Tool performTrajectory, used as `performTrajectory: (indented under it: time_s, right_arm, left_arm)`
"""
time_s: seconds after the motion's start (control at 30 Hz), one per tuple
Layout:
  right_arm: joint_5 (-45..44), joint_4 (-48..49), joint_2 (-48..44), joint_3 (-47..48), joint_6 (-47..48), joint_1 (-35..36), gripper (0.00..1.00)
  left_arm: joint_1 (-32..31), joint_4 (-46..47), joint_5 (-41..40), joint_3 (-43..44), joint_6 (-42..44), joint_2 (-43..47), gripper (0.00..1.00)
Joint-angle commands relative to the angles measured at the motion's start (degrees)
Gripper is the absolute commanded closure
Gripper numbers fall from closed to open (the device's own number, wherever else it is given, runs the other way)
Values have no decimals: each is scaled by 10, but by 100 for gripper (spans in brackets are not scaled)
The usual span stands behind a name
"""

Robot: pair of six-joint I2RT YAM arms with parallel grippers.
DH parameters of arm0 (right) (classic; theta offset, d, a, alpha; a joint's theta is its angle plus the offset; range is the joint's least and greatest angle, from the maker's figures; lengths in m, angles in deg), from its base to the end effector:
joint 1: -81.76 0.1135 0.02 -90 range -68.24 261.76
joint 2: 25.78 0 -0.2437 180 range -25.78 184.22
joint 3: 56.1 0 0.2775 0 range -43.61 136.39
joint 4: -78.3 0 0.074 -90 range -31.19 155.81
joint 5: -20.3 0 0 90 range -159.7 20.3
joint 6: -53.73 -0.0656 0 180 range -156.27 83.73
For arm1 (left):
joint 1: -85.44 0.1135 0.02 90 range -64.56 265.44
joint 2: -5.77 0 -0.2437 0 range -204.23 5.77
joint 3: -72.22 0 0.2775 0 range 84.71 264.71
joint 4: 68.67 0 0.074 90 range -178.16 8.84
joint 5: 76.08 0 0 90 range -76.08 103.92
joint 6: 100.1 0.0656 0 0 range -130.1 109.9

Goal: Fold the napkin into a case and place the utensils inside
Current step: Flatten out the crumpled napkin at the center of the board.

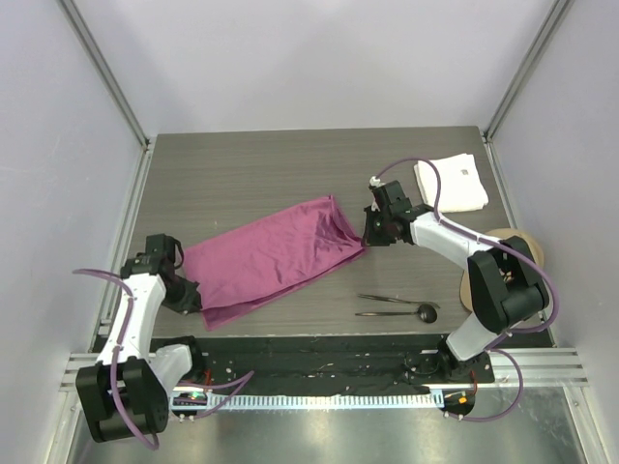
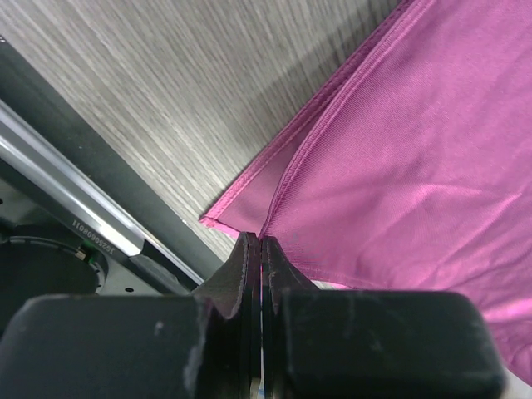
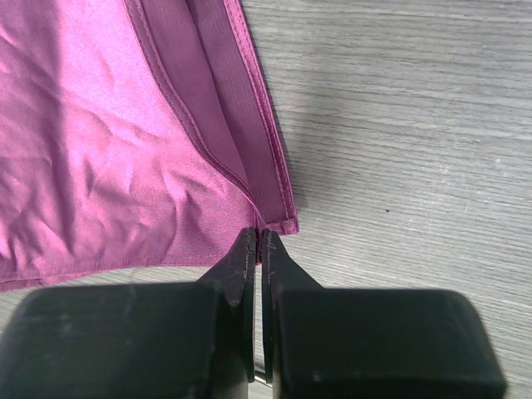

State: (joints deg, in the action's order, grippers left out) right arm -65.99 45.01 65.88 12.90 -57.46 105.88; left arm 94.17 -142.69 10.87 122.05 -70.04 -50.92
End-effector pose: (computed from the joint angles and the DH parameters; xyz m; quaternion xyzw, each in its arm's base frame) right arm 0.3280 0.1515 0.1346 -0.0339 0.9551 0.1413 0.2581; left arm 0.1811 0.0313 0.1463 -0.5638 0.8217 -0.0104 0.0831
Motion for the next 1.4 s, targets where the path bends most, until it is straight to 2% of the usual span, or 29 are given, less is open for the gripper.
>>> performTrajectory:
  time_s: [0.0,0.6,1.27,1.37]
  right_arm:
    - [-11,17,-6,1,2,-5,98]
    - [-7,18,6,1,2,-7,95]
    - [-12,19,13,6,2,-7,92]
    - [-11,18,18,6,2,-7,91]
  left_arm:
    - [-12,-23,-31,9,-15,-3,100]
    - [-63,-40,-43,5,-41,-29,100]
    - [-84,-58,-68,8,-62,-33,100]
    - [-111,-59,-68,8,-64,-46,100]
